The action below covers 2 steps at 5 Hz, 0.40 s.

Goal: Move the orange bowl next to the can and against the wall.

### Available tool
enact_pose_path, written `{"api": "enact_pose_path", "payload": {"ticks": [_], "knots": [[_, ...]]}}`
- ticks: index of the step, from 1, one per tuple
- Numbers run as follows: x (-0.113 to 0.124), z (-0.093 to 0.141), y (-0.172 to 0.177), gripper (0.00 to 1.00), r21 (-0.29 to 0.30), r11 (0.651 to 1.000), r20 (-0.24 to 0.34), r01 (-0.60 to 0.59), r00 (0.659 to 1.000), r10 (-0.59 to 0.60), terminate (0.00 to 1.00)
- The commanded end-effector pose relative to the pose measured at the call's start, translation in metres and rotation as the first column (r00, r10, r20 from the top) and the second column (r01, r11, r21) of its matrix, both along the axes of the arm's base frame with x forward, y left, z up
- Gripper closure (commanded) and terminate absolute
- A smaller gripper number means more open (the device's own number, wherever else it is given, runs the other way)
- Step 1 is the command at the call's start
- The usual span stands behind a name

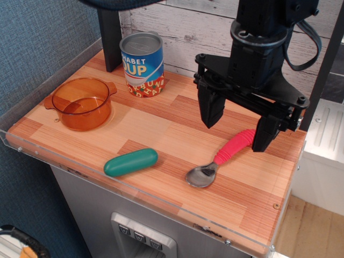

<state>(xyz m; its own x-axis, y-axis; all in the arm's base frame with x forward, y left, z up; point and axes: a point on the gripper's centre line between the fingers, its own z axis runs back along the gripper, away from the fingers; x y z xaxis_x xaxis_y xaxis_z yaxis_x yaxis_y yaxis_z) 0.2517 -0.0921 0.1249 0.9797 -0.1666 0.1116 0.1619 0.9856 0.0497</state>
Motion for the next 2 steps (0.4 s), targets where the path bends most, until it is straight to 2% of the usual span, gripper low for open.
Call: {"api": "enact_pose_path", "payload": {"ticks": [1, 2], "knots": [[0.000, 0.000, 0.000, 0.00, 0.000, 1.000, 0.000, 0.000, 1.000, 0.000, 0.00], [0.000, -0.006, 0.036, 0.00, -0.002, 1.000, -0.009, 0.003, 1.000, -0.003, 0.00]]}}
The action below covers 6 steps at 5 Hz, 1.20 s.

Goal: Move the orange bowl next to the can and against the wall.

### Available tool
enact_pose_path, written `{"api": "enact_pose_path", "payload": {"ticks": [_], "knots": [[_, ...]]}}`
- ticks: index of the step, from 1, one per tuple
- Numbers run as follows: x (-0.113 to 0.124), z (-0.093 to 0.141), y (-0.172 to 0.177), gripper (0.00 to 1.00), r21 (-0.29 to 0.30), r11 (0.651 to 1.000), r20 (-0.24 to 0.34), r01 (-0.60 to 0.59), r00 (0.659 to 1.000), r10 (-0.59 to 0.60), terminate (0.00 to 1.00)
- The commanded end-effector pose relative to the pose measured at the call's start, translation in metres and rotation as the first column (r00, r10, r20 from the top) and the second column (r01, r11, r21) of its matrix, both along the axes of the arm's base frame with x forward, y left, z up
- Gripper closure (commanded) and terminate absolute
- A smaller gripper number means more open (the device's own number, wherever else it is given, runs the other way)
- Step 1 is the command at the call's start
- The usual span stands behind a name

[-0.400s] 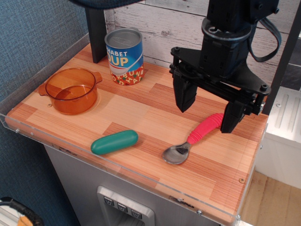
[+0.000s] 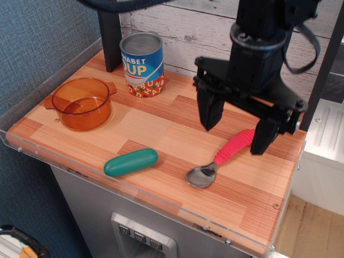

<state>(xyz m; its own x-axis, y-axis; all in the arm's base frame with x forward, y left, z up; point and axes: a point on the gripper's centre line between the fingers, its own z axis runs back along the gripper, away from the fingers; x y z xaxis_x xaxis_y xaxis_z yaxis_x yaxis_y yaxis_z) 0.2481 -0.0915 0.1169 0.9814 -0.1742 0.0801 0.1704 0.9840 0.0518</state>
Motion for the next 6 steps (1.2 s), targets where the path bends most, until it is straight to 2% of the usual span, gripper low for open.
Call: {"api": "enact_pose_path", "payload": {"ticks": [1, 2, 4, 6], "knots": [[0.002, -0.005, 0.077, 0.00, 0.062, 0.998, -0.018, -0.033, 0.999, 0.035, 0.00], [-0.001, -0.011, 0.120, 0.00, 0.111, 0.991, 0.011, -0.071, 0.998, 0.070, 0.00], [0.015, -0.030, 0.182, 0.00, 0.110, 0.992, 0.031, -0.064, 0.998, 0.061, 0.00], [0.024, -0.043, 0.214, 0.00, 0.088, 0.995, 0.058, -0.037, 0.998, 0.032, 0.00]]}}
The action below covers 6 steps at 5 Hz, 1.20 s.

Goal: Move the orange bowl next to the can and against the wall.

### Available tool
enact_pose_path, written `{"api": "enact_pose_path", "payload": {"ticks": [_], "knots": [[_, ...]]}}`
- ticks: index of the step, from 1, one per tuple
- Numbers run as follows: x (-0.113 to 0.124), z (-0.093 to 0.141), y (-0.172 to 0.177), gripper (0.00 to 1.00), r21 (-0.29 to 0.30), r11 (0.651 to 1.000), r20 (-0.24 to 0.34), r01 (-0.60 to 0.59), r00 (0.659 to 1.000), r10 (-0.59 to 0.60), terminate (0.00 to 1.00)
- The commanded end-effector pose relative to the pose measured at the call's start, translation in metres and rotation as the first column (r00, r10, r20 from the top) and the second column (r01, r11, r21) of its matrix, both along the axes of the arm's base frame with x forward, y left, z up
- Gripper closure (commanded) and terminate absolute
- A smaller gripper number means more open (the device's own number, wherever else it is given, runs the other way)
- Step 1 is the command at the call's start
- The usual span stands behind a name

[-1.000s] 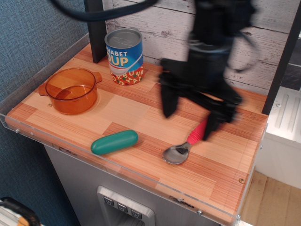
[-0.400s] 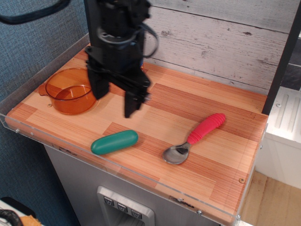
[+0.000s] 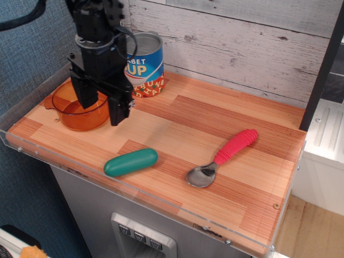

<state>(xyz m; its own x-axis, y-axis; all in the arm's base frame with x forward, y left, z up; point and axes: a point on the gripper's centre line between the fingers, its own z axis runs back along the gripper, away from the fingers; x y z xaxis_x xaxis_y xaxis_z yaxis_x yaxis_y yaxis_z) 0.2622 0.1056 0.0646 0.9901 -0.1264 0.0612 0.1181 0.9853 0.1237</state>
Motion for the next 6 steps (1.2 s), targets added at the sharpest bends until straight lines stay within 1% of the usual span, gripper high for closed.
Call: {"api": "enact_pose_path", "payload": {"ticks": [1, 2, 3, 5, 6], "knots": [[0.012, 0.001, 0.025, 0.00, 0.006, 1.000, 0.069, 0.030, 0.997, -0.030, 0.00], [0.015, -0.003, 0.030, 0.00, 0.021, 0.999, 0.059, 0.026, 0.998, -0.027, 0.00], [0.019, -0.020, 0.033, 0.00, 0.005, 1.000, 0.023, 0.006, 1.000, -0.006, 0.00], [0.016, -0.028, 0.034, 0.00, 0.004, 1.000, 0.007, -0.026, 1.000, 0.026, 0.00], [0.014, -0.028, 0.034, 1.00, -0.001, 0.999, 0.013, -0.047, 0.999, 0.047, 0.00]]}}
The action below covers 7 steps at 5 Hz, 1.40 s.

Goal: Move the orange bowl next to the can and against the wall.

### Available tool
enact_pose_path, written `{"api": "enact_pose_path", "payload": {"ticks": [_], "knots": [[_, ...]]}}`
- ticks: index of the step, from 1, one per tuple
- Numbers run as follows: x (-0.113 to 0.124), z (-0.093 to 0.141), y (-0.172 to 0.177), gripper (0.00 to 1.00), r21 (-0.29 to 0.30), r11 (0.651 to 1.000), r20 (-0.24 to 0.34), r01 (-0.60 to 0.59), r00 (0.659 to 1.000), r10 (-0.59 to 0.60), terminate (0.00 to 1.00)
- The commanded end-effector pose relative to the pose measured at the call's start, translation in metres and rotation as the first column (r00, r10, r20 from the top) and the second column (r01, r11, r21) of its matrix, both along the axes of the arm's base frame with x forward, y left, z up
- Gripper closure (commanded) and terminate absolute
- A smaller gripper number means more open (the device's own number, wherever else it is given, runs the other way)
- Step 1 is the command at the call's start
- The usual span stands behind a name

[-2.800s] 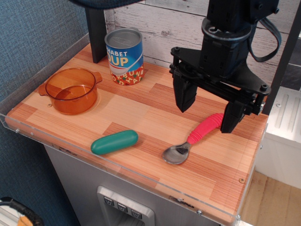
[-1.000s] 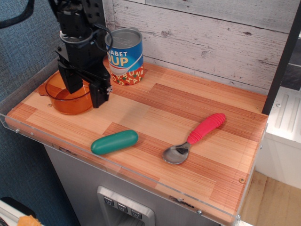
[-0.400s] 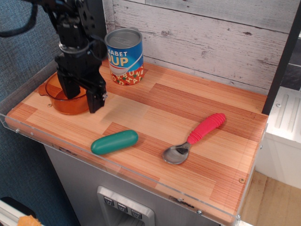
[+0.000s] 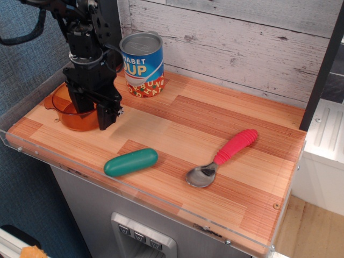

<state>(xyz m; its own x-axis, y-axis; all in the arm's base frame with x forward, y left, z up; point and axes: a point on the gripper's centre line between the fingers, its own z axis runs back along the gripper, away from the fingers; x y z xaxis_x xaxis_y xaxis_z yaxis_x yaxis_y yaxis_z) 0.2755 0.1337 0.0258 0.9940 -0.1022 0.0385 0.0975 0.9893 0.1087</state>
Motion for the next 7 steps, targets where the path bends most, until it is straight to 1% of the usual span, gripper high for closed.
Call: {"api": "enact_pose_path", "payload": {"ticks": [1, 2, 3, 4, 5, 6, 7], "knots": [[0.000, 0.007, 0.008, 1.00, 0.009, 0.999, 0.025, -0.041, 0.999, 0.041, 0.00], [-0.001, 0.010, 0.006, 1.00, 0.013, 0.999, 0.027, -0.044, 0.999, 0.043, 0.00], [-0.002, 0.020, 0.000, 1.00, 0.062, 0.996, -0.007, -0.058, 0.998, 0.058, 0.00], [-0.005, 0.036, -0.014, 1.00, 0.104, 0.993, -0.014, -0.058, 0.998, 0.060, 0.00], [-0.010, 0.053, -0.036, 1.00, 0.131, 0.990, -0.023, -0.057, 0.998, 0.061, 0.00], [-0.008, 0.066, -0.067, 1.00, 0.101, 0.995, 0.003, -0.019, 1.000, 0.018, 0.00], [-0.004, 0.074, -0.097, 1.00, 0.084, 0.996, 0.021, 0.009, 1.000, -0.011, 0.00]]}}
